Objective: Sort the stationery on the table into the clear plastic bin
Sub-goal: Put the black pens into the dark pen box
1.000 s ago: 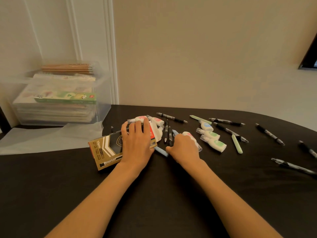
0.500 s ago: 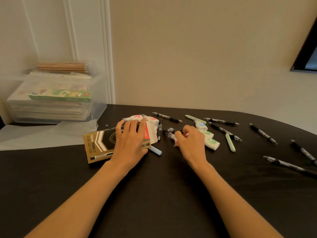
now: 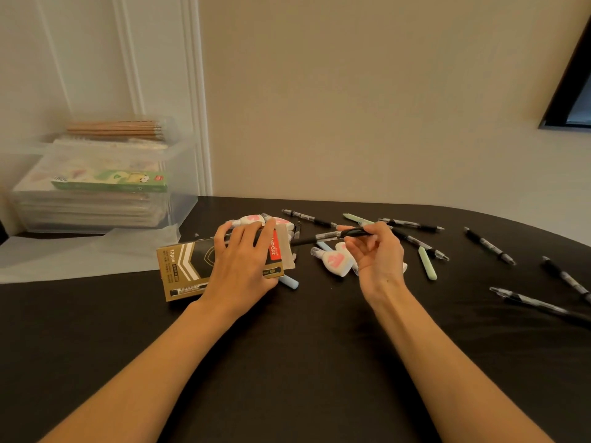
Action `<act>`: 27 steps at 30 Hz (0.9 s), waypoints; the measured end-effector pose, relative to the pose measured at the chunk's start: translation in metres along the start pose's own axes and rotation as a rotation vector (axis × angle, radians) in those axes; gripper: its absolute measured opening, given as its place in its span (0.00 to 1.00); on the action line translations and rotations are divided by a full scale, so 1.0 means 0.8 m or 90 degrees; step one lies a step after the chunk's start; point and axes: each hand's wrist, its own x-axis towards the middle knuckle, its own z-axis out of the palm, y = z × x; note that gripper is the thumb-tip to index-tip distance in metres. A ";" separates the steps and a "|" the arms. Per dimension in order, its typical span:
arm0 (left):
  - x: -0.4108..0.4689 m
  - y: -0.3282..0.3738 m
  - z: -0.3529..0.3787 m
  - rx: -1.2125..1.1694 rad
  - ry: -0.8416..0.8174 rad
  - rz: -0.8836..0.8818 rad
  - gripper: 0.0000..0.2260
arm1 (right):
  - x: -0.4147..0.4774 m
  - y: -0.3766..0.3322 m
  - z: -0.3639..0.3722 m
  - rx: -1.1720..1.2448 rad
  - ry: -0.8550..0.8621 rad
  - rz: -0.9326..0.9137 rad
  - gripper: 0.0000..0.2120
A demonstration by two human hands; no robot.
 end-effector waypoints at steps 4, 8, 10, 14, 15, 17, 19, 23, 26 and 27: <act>-0.001 0.001 -0.008 0.004 -0.009 -0.019 0.41 | -0.001 -0.011 0.001 0.093 0.042 -0.024 0.12; -0.002 0.003 -0.007 -0.014 -0.038 -0.028 0.40 | -0.005 -0.003 0.002 0.039 -0.018 0.011 0.11; -0.001 0.003 -0.008 -0.024 -0.042 -0.041 0.39 | -0.007 0.008 0.005 -0.004 -0.010 0.031 0.09; 0.000 0.002 -0.011 -0.055 -0.009 -0.054 0.37 | -0.001 0.007 0.002 0.010 0.025 0.022 0.07; -0.001 0.003 -0.012 -0.063 0.001 -0.049 0.37 | 0.001 0.006 0.000 0.008 0.016 0.021 0.07; -0.002 0.006 -0.013 -0.066 0.004 -0.026 0.38 | 0.000 0.010 -0.002 -0.022 -0.039 0.030 0.06; -0.003 0.008 -0.012 -0.064 0.007 -0.002 0.38 | -0.003 0.018 0.000 -0.083 -0.107 0.048 0.04; -0.003 0.008 -0.006 -0.048 0.035 0.031 0.40 | -0.009 0.033 0.006 -0.207 -0.187 0.030 0.12; -0.003 0.008 -0.007 -0.068 0.036 0.021 0.40 | -0.010 0.038 0.005 -0.288 -0.224 -0.023 0.15; -0.003 0.008 -0.007 -0.071 0.037 0.018 0.39 | -0.011 0.039 0.005 -0.318 -0.248 -0.040 0.11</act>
